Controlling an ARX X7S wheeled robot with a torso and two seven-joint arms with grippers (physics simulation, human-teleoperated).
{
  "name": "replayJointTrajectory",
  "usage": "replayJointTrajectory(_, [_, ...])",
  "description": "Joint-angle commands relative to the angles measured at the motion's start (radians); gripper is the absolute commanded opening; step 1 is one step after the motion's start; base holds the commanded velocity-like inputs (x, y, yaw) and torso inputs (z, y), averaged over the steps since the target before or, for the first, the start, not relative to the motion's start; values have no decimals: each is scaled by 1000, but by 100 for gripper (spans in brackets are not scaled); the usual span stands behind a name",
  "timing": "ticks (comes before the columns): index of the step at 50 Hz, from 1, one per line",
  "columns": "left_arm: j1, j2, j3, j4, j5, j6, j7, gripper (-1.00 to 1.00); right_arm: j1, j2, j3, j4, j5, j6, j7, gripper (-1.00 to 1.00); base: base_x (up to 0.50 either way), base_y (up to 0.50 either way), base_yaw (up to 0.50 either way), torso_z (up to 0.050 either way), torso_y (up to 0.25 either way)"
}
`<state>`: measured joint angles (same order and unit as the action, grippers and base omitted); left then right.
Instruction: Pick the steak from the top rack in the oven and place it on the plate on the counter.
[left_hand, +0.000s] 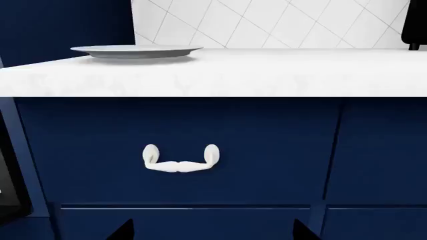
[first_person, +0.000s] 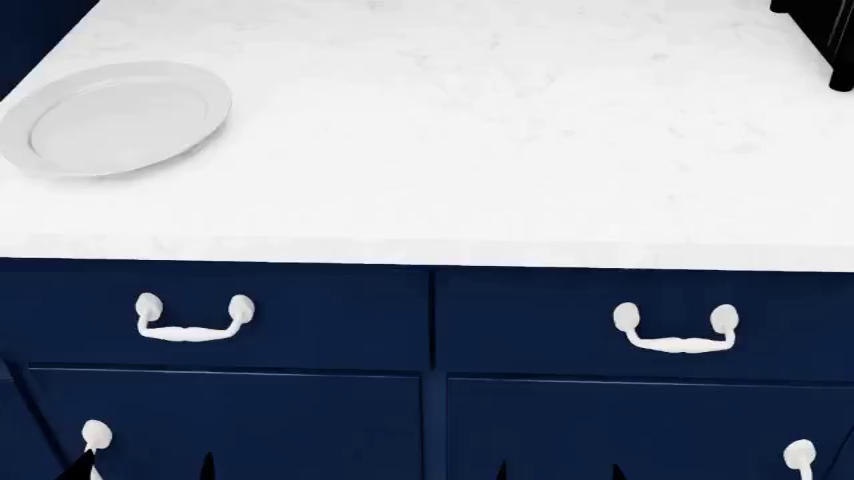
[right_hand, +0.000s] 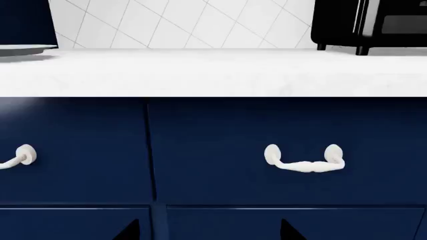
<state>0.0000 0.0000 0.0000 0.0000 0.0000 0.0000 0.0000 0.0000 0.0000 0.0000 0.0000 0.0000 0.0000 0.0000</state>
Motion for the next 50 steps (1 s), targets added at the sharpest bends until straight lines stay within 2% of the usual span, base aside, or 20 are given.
replayJointTrajectory(1, [1,-18,15,5,-14,-21,-19,100,5,17,-24,11,15,-7,13,100,0,0,0,0,0])
replayJointTrajectory(7, [8,-40,49,18,-8,-13,-44,100,-2,36,-36,-18,53,24,41,100,0,0,0,0,0])
replayJointTrajectory(9, [26,-46,53,31,-17,58,-44,100,-4,42,-48,-39,42,44,55,100,0,0,0,0,0])
replayJointTrajectory(12, [14,-43,36,100,-26,-13,-83,100,-23,56,-62,-155,51,89,51,100,0,0,0,0,0])
replayJointTrajectory(15, [-27,-58,31,265,-52,-199,-94,100,17,65,-62,-342,81,243,60,100,0,0,0,0,0])
replayJointTrajectory(20, [-220,-92,41,591,-46,-580,-123,100,156,68,-72,-567,95,516,86,100,0,0,0,0,0])
replayJointTrajectory(25, [-373,-89,51,770,-61,-823,-136,100,275,61,-61,-726,144,723,110,100,0,0,0,0,0])
replayJointTrajectory(30, [-587,-62,28,922,-97,-1080,-159,100,503,65,-20,-903,194,1004,136,100,0,0,0,0,0])
replayJointTrajectory(33, [-644,-60,24,949,-109,-1121,-163,100,637,57,8,-966,234,1149,143,100,0,0,0,0,0])
replayJointTrajectory(36, [-649,-60,20,958,-118,-1118,-166,100,697,44,32,-993,261,1206,150,100,0,0,0,0,0])
replayJointTrajectory(46, [-644,-68,19,962,-139,-1107,-180,100,683,55,46,-991,290,1177,166,100,0,0,0,0,0])
replayJointTrajectory(50, [-650,-76,23,967,-143,-1110,-189,100,685,52,70,-990,310,1175,169,100,-117,500,0,0,0])
